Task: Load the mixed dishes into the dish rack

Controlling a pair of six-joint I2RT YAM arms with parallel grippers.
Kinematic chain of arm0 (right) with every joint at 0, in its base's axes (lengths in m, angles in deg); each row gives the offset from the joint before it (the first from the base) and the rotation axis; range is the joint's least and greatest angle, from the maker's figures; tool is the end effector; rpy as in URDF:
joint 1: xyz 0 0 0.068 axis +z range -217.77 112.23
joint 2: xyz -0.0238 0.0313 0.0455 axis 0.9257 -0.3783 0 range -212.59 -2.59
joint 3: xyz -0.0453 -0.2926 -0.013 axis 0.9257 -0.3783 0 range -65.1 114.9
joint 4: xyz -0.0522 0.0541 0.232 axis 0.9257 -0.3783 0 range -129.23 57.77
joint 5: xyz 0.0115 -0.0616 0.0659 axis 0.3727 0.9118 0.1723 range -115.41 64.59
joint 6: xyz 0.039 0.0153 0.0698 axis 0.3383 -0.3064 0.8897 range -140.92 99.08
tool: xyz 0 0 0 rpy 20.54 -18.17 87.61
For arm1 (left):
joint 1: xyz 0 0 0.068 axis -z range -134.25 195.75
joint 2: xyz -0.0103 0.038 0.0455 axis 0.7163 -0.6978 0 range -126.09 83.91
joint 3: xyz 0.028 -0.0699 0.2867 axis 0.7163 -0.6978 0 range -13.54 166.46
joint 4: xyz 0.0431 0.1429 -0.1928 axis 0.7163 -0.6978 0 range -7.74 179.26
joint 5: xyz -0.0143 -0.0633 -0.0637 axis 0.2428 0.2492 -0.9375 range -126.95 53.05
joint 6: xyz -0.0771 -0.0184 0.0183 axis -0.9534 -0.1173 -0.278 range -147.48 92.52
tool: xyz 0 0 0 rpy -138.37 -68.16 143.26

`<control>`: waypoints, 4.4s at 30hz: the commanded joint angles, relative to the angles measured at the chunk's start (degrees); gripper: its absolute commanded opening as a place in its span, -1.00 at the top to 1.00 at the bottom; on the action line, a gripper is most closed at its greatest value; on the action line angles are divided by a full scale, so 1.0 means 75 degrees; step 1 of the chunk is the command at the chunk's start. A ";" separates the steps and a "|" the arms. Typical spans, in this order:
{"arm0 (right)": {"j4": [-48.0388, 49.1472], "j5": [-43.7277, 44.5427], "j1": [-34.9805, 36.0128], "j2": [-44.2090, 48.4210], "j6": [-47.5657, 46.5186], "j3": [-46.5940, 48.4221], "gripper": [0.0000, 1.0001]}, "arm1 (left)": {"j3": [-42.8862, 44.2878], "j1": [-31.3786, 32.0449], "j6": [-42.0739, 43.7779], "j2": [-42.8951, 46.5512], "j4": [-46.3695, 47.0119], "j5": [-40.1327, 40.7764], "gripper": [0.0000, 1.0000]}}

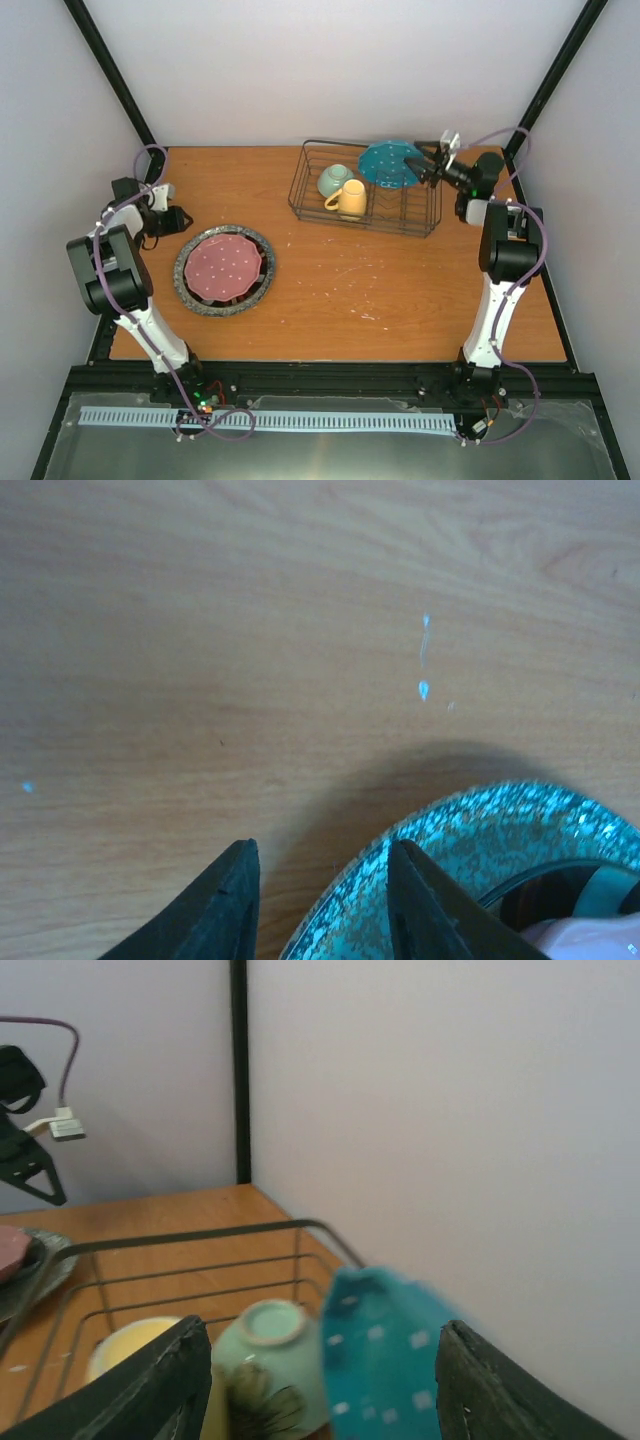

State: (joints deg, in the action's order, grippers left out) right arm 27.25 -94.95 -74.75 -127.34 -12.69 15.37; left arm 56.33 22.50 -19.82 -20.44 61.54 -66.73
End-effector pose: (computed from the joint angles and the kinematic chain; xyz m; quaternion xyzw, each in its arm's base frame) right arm 0.4878 0.0069 0.2613 -0.3831 0.5545 0.3534 0.6488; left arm 0.3583 0.1157 0.1946 -0.0661 0.9378 -0.1786 0.2902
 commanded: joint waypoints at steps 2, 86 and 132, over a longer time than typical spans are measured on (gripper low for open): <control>0.1845 0.0610 0.0892 0.0714 0.0450 -0.1640 -0.15 | 0.0279 0.0016 0.0274 -0.0326 -0.0929 -0.0255 0.34; -1.0489 0.7854 0.6751 0.4398 -0.0936 -0.2590 -0.14 | -0.2129 -0.0183 0.2437 0.1549 -0.1201 -0.1356 0.99; -0.8279 0.2834 0.6773 0.0948 0.1826 -0.0558 -0.09 | -0.2858 0.0462 0.1982 0.2272 0.1355 -0.3390 0.99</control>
State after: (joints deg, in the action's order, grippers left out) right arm -33.36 -75.28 -24.39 -118.33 1.48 8.74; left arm 32.70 25.15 -4.43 -3.20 69.19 -86.07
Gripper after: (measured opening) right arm 0.547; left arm 0.035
